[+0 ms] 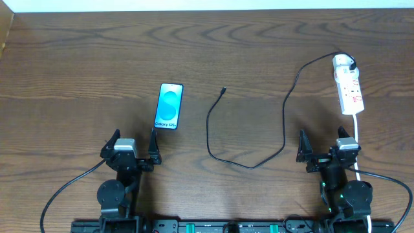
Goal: Plug charger to phone and switch on socket
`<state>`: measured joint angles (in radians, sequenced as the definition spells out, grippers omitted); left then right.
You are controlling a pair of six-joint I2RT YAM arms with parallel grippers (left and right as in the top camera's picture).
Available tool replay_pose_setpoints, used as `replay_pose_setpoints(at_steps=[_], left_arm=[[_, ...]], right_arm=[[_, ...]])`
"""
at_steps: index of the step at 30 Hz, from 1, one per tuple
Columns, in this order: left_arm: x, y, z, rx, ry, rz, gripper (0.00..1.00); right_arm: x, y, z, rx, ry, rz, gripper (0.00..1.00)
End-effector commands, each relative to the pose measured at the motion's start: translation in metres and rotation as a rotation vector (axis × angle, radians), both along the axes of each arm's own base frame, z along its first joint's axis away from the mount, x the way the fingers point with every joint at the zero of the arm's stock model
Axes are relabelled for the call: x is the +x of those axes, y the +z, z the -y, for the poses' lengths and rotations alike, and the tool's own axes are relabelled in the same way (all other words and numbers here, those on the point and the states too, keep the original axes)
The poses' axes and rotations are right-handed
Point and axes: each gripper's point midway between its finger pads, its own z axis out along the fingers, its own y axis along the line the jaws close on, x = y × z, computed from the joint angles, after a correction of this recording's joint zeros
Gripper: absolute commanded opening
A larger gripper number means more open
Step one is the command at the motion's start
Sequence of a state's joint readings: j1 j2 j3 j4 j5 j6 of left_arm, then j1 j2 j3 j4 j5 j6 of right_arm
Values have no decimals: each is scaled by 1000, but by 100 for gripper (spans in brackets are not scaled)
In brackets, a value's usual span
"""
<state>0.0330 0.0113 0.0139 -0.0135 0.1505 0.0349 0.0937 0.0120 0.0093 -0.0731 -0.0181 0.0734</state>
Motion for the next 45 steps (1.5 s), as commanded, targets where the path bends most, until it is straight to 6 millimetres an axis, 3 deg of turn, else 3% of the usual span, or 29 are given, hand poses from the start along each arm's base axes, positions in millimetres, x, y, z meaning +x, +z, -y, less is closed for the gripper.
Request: replay_pose_setpoints(at_steps=[1, 24, 34, 45], left_arm=[[-1, -16, 0, 14, -6, -53, 94], [-1, -11, 2, 9, -18, -39, 94], [2, 22, 5, -9, -33, -55, 94], [41, 65, 32, -60, -197, -273, 94]], right_arm=[[0, -2, 3, -12, -16, -1, 99], [0, -2, 3, -12, -16, -1, 99], [0, -2, 3, -12, -16, -1, 99], [0, -2, 3, -12, -16, -1, 99]])
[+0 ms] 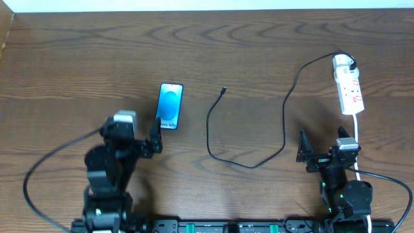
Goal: Plug charger to phone and switch on socket
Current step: 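Move the left gripper forward over the blue phone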
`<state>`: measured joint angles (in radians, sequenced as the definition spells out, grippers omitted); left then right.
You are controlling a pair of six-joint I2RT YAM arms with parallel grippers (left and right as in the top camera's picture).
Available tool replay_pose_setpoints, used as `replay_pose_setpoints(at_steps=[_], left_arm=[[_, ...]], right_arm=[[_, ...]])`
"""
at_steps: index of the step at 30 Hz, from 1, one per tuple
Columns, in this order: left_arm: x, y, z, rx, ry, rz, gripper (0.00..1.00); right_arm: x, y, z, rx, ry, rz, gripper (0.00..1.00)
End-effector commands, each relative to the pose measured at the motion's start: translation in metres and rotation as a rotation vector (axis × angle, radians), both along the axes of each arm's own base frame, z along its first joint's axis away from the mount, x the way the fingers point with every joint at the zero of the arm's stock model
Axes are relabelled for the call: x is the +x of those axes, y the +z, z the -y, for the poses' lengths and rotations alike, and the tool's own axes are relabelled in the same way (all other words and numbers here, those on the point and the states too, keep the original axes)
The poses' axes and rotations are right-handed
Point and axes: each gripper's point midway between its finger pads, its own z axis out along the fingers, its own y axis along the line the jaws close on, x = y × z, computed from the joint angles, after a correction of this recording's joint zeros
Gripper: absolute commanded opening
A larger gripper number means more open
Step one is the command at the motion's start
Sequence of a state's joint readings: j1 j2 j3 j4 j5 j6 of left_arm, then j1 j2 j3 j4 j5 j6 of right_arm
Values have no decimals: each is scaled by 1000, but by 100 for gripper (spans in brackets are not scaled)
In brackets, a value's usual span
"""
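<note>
A phone (171, 106) with a lit blue screen lies flat on the wooden table, left of centre. The black charger cable (217, 152) loops across the middle, and its free plug end (223, 90) lies to the right of the phone. Its other end runs to a white power strip (348, 87) at the far right. My left gripper (132, 137) stands open just below and left of the phone, one fingertip (155, 133) near the phone's lower left corner. My right gripper (322, 147) rests open near the front edge, below the power strip.
The power strip's white lead (358, 139) runs down past my right arm to the front edge. A dark cable (39, 178) from my left arm curves over the table at the front left. Bare wood fills the back of the table (97, 52).
My left arm has moved forward from its rest near the front edge, and its open gripper now sits close to the phone's lower left corner. The right arm, phone and cable have not moved.
</note>
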<state>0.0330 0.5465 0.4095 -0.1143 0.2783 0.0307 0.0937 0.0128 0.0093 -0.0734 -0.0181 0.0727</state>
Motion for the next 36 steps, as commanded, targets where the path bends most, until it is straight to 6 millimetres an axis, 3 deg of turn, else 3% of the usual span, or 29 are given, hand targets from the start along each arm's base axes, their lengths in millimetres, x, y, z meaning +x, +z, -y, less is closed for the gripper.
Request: replay_pose_setpoints(at_steps=[1, 9, 19, 30, 36], left_arm=[[17, 24, 12, -33, -75, -63, 94], [46, 29, 21, -84, -123, -328, 94], [81, 9, 22, -130, -120, -712, 94], [109, -52, 20, -130, -104, -864, 94], [111, -112, 14, 15, -31, -1005, 94]], right_arm=[[0, -1, 3, -11, -16, 0, 99], [0, -1, 3, -11, -15, 0, 99], [0, -1, 3, -11, -16, 0, 99], [0, -1, 3, -11, -16, 0, 99], [0, -1, 3, -11, -16, 0, 99]])
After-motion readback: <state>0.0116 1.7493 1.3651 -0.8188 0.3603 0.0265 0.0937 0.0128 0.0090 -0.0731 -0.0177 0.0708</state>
